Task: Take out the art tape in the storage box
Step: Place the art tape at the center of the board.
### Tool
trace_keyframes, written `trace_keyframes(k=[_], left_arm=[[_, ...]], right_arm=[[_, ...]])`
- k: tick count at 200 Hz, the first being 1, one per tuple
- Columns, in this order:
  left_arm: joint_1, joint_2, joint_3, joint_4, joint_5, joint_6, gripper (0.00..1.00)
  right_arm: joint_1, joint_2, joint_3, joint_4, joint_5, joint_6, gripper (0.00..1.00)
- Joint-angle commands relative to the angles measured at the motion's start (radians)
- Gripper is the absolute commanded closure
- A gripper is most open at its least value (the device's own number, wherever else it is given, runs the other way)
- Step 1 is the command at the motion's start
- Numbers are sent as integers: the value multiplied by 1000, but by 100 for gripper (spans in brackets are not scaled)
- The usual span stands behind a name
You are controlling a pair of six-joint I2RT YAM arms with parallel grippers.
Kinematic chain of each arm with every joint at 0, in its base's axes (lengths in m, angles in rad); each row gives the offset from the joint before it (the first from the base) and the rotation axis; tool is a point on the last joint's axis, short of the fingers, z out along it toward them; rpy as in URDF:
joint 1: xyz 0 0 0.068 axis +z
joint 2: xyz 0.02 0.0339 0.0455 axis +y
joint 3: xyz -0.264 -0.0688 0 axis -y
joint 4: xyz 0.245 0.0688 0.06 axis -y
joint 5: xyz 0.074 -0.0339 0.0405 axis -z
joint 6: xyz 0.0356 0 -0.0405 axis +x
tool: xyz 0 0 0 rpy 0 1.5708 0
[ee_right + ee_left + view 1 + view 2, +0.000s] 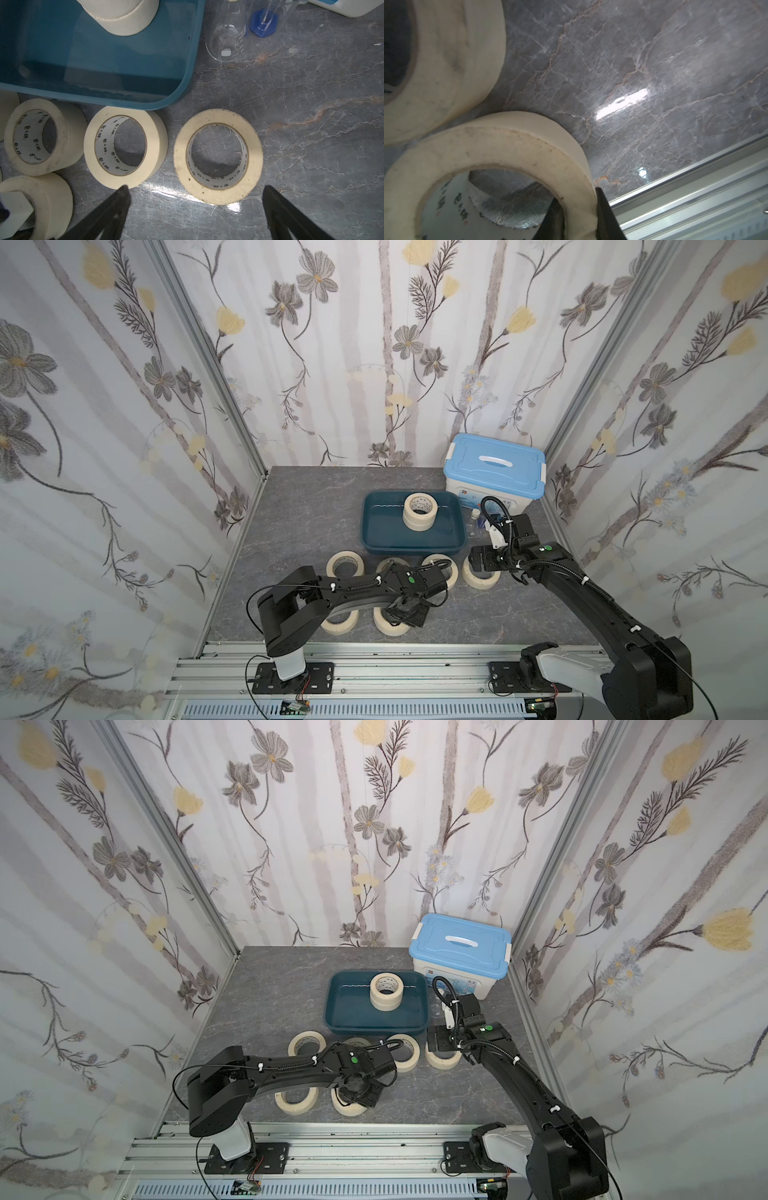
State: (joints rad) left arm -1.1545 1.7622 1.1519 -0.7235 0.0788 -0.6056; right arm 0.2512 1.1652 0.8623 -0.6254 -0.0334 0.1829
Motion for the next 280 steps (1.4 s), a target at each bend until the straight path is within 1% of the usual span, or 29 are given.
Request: trace_keyframes(k=[1, 23, 56, 142, 181, 226, 230, 255, 280], left_arm=[[1, 11, 8, 15, -33, -9, 84], [2, 7, -1, 24, -30, -13, 83], [2, 5, -3, 23, -33, -13, 71], [3, -29, 8, 10, -78, -8, 62], [13, -62, 17, -2, -97, 6, 58], [54, -119, 13, -36, -138, 30, 57], [59, -125, 11, -36, -141, 32, 57], [96, -150, 9, -35, -166, 51, 56], [142, -182, -1, -20, -218, 61, 53]], right_arm=[[1, -10, -6, 10, 1, 6, 0], [1, -12, -6, 9, 4, 6, 0], [0, -6, -5, 9, 0, 6, 0], [0, -4, 5, 8, -22, 12, 0], [0, 15, 24, 7, -59, 24, 0], [6, 36, 64, 7, -106, 26, 0], [8, 40, 99, 7, -110, 26, 0], [21, 88, 152, 6, -122, 27, 0], [42, 146, 211, 6, -120, 32, 0]])
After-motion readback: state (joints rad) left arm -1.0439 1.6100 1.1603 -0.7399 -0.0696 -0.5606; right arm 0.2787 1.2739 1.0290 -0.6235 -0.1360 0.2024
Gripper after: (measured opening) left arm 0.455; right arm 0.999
